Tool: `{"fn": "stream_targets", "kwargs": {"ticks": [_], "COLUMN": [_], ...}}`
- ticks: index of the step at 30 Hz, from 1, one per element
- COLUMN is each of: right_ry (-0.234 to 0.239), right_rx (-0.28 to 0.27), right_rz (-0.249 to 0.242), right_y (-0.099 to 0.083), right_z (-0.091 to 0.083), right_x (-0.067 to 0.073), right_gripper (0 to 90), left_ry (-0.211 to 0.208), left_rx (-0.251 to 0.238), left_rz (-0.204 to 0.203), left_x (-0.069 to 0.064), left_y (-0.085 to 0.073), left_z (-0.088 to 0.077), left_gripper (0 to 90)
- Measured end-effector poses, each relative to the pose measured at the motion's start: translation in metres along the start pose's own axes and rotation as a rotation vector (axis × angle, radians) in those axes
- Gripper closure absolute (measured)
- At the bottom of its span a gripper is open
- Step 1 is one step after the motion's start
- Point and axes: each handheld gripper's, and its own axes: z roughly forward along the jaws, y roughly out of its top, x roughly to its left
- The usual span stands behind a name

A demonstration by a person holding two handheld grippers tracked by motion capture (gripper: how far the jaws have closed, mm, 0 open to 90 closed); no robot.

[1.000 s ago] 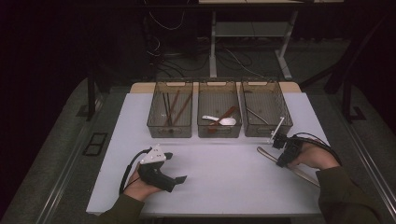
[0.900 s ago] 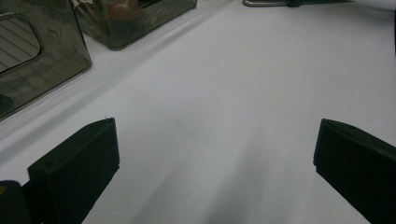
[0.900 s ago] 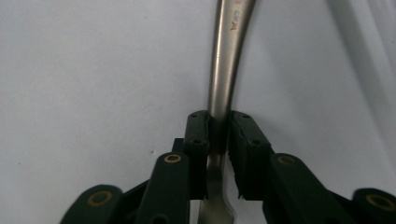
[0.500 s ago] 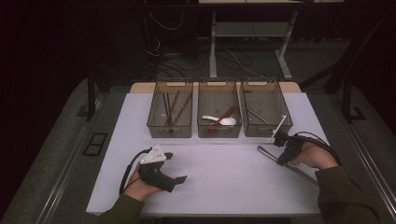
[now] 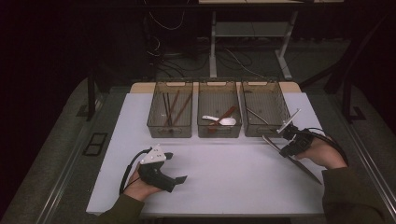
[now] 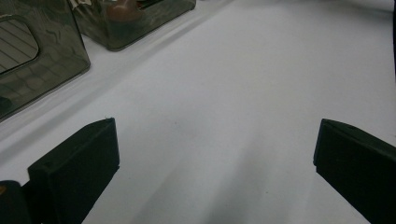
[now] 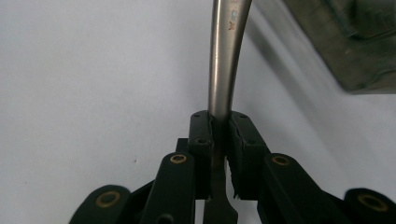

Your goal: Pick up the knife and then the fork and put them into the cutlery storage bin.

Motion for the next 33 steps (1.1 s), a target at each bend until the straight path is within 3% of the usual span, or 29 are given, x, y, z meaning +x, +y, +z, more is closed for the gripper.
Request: {"fn": "stream_targets", "kwargs": {"ticks": [5,15,28,33], "right_ry": [-0.013,0.019,0.003,-0.003], "right_rx": [-0.061,-0.163,-0.377,-0.433], "right_rz": [0.012,0.033,0.093,0.122], "right_y": [-0.003,-0.008,-0.015,-0.018], "right_z": [-0.008,-0.017,-0.039,-0.042], "right_x": [-0.004,-0.008,-0.015,-0.019], "right_gripper": [80.0,80.0,80.1,80.0], "left_ry": [0.000,-0.001,0.000,0.001], "left_rx": [-0.001,-0.005,-0.011,-0.009], "left_rz": [0.000,-0.001,-0.007,-0.003], "left_x": [0.000,0.000,0.000,0.001], "left_y": [0.000,0.000,0.000,0.000], "left_z": [0.000,0.000,-0.001,-0.001], "left_gripper": [0.0,0.0,0.0,0.0]}}
